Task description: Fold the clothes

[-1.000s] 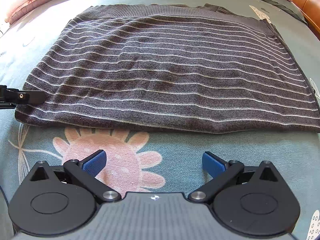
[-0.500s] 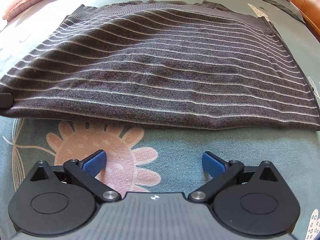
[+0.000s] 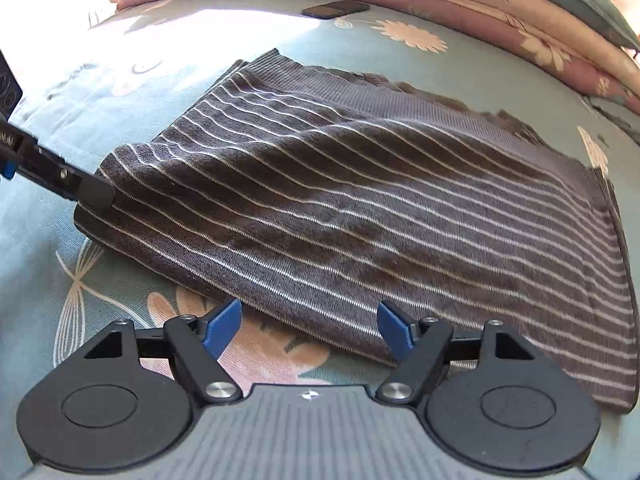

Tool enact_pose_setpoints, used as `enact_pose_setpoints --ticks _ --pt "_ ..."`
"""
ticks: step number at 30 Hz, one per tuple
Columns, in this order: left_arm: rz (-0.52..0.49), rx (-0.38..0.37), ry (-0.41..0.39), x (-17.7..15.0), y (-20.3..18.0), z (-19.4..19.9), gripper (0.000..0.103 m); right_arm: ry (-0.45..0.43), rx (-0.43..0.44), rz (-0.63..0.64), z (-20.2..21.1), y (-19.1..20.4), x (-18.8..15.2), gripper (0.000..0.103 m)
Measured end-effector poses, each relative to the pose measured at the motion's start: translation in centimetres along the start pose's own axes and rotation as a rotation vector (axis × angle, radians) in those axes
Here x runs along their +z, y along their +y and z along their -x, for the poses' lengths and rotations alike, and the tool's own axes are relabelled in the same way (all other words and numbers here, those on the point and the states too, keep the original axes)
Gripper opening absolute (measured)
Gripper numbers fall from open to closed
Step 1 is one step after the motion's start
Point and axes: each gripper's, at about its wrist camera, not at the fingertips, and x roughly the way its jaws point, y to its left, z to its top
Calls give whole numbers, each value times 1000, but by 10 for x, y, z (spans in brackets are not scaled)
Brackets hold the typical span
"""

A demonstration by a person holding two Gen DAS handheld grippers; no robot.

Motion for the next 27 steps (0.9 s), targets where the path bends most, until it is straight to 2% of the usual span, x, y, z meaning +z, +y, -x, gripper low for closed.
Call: enact_pose_setpoints --ticks 2,4,6,9,10,12,15,18,20,22,24,26,27 --pt "1 30 1 13 0 -4 53 -11 6 5 0 2 6 79" --pt "-37 122 27 29 -6 -7 53 -23 10 -8 3 3 9 80" --pt "-110 204 -7 42 -16 0 52 -28 12 -19 5 4 9 80" --pt "-172 265 -82 69 -25 2 51 -26 22 -46 4 4 6 79" --pt "-189 287 -92 80 -27 -2 51 -25 25 -55 3 4 5 80" --pt "-252 332 -108 105 -32 -21 42 -20 30 -64 0 5 6 79" --pt "-319 397 -123 131 -35 -49 41 -27 22 -74 -1 6 10 79" --pt "-359 417 -114 142 -35 -69 39 -38 20 -95 -1 3 14 80" --pt "-386 425 -108 145 -36 -80 27 -41 13 -109 -2 -1 15 80" --pt "-407 452 -105 146 -37 -87 3 -38 25 -121 -3 -5 14 80" --pt "-457 498 -116 144 -41 -92 3 -33 32 -116 -5 -8 13 79" --pt "-490 546 -134 143 -44 -93 3 -29 40 -86 -6 -9 13 74" --pt "-475 546 -137 144 -41 -91 3 -30 40 -67 -6 -10 13 66"
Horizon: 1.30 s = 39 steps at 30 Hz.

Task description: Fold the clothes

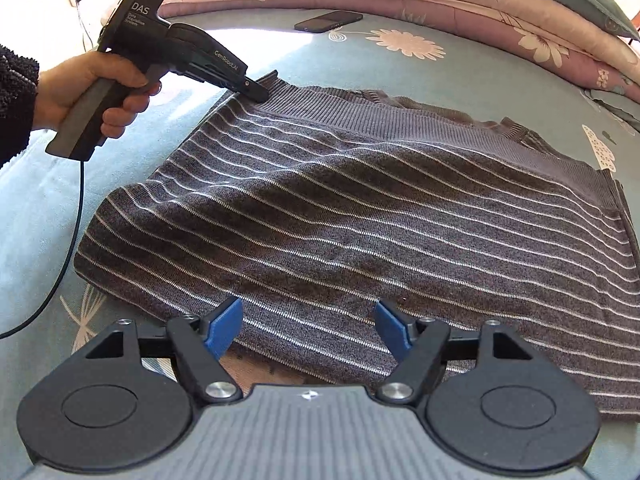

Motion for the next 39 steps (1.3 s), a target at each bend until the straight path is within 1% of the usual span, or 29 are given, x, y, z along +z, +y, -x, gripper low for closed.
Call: enact_pose_setpoints --ticks 1,3,4,6,8,10,12,14,15,16,18,19,20,21,22,23,25,26,27,28,29,31,32,33,35,38,39 --pt "11 -2 1 0 2 0 3 8 8 19 -1 -1 1 58" --pt "16 1 1 0 3 -2 3 28 14 80 -3 -2 2 52" --pt "14 3 1 0 2 -2 4 33 9 118 -3 -2 2 51" --pt "22 5 1 0 4 -3 5 47 34 239 -3 0 0 51" --pt "42 9 1 2 7 -3 6 56 52 409 1 5 -8 52" --pt "35 25 -3 3 7 -4 6 67 37 589 2 11 -19 52" --pt "35 34 -5 4 5 -3 6 78 29 724 1 13 -27 52" --pt "70 19 -5 5 7 0 7 85 36 839 -2 13 -32 51" --pt "84 19 -8 5 7 4 8 91 47 884 -4 12 -32 51" --pt "85 26 -19 4 5 12 7 98 59 929 -6 10 -32 49" --pt "63 39 -58 2 -5 34 7 110 84 1009 -9 10 -33 46" --pt "55 32 -78 0 -13 47 6 117 98 1036 -11 10 -33 41" --pt "49 -10 -100 -4 -23 58 8 132 124 1053 -11 10 -33 34" --pt "43 -67 -122 -9 -34 69 10 149 153 1066 -12 10 -33 20" --pt "26 -120 -118 -13 -44 72 17 155 165 1084 -12 11 -34 19" --pt "3 -172 -103 -17 -55 71 19 162 176 1098 -12 12 -34 19" --pt "-18 -201 -25 -28 -71 49 20 191 206 1074 -14 9 -27 16" --pt "-22 -167 17 -34 -75 34 19 217 230 1041 -14 7 -23 14" --pt "-30 -98 54 -39 -74 17 18 246 255 1005 -14 5 -20 13" --pt "-20 -63 42 -41 -69 10 17 270 282 978 -13 3 -20 11" --pt "0 -45 10 -40 -63 7 14 270 292 974 -11 3 -23 11" --pt "48 2 -5 -31 -58 10 12 251 271 983 -7 3 -30 12" --pt "53 7 -16 -27 -59 14 11 255 269 958 -6 2 -30 12" --pt "45 -18 -19 -22 -62 18 11 256 274 912 -4 -3 -25 13" --pt "6 -97 -15 -14 -72 22 12 257 285 809 -2 -13 -14 13" --pt "-125 -233 48 -7 -102 9 15 218 235 659 -2 -34 5 17" --pt "-167 -238 72 -6 -110 0 16 210 224 624 -1 -40 9 17"
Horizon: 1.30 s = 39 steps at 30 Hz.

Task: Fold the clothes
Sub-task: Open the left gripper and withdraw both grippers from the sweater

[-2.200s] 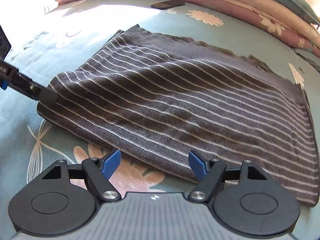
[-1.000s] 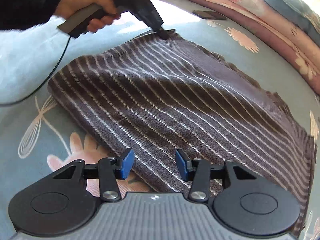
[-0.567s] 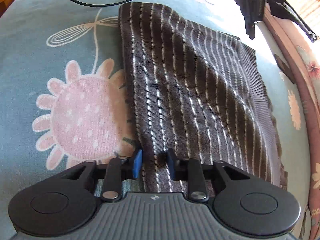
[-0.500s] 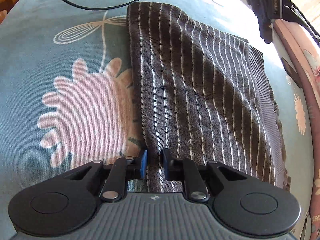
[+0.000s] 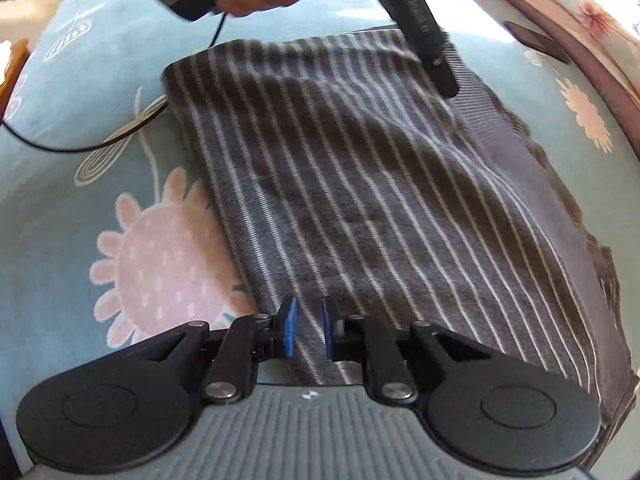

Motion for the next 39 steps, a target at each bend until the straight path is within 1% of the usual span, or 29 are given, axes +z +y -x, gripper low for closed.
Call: enact_pose_setpoints --ticks 2,3,4,5,6,7,8,10,11,13,14,15,16,17,18,19,21,23,24,25,27,28,29,31,32,34,36,38,39 --pt "-73 26 61 3 -9 -24 20 -16 -11 -47 3 -11 -1 17" --pt "-112 57 54 4 -8 -33 18 -21 -14 -60 3 -16 -2 17" --pt "-150 96 30 5 -4 -39 13 -24 -17 -68 4 -18 -3 17" --pt "-139 124 16 10 2 -40 11 -25 -19 -74 5 -18 -4 18" --pt "-106 147 5 16 9 -40 9 -23 -20 -85 6 -19 -6 18" --pt "-99 192 -14 21 12 -38 9 -21 -20 -96 6 -20 -10 19" --pt "-81 198 -23 24 16 -35 9 -20 -17 -110 3 -20 -13 20" --pt "-25 166 -28 30 23 -29 9 -18 -10 -139 -3 -21 -19 22" --pt "-13 124 -41 31 23 -25 11 -18 -6 -154 -5 -22 -20 22" --pt "-80 52 -44 28 10 -23 27 -25 3 -181 -4 -23 -23 24" --pt "-119 50 -29 24 6 -27 28 -31 2 -190 -5 -23 -24 25" --pt "-156 61 -9 20 3 -32 33 -36 5 -195 -4 -23 -24 26" --pt "-176 104 18 16 5 -38 31 -42 8 -200 -2 -24 -25 26" --pt "-165 111 12 13 11 -38 30 -49 7 -199 0 -25 -25 26" --pt "-124 101 -1 13 17 -32 29 -56 4 -196 2 -27 -25 26" --pt "-88 103 -9 15 20 -25 26 -63 1 -194 4 -29 -24 26" --pt "-75 118 -37 12 18 -6 26 -92 11 -211 9 -32 -22 26" --pt "-93 72 -56 4 7 20 28 -133 24 -233 10 -35 -13 26" --pt "-109 45 -51 -3 -1 31 28 -149 21 -227 8 -33 -7 26" --pt "-124 15 -46 -10 -8 40 31 -163 16 -216 6 -30 -1 26" --pt "-156 -61 -16 -30 -25 51 35 -193 -13 -170 -1 -23 12 26" --pt "-169 -72 5 -41 -31 51 36 -203 -29 -152 -5 -20 18 26" --pt "-181 -71 29 -51 -35 49 36 -202 -41 -141 -11 -17 21 26" --pt "-100 -61 113 -74 -30 35 36 -153 -41 -142 -23 -13 20 26" --pt "-70 -57 111 -85 -27 33 35 -128 -44 -150 -27 -10 15 26" --pt "-29 -51 79 -101 -26 37 37 -93 -37 -163 -25 0 0 27" --pt "9 -51 78 -106 -28 44 43 -66 -22 -185 -19 7 -13 27" --pt "23 -46 90 -102 -32 51 42 -37 -16 -199 -12 11 -21 27" --pt "16 -54 76 -98 -36 54 42 -37 -17 -216 -8 9 -21 27"
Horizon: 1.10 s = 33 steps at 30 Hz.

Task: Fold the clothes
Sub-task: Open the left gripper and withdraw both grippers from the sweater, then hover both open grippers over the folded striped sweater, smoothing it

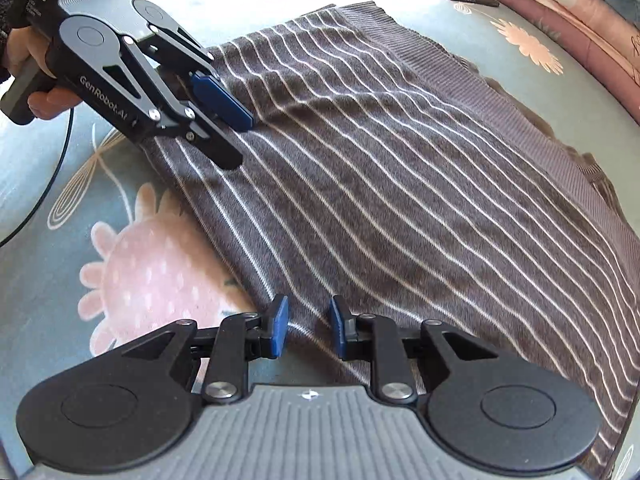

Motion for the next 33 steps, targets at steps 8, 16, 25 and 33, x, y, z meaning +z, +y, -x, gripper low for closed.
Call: enact_pose_setpoints --ticks 8,16,25,33 --pt "-51 78 -33 -6 -19 -26 48 -117 -206 -186 5 -41 8 32" --pt "-42 130 -32 -14 -44 -10 58 -49 -178 -345 25 -41 -51 47" --pt "-79 113 -119 35 -93 -61 59 -105 -266 -555 27 -90 -96 52" --pt "-54 199 -45 24 -128 -72 67 -175 -200 -618 67 -98 -142 59"
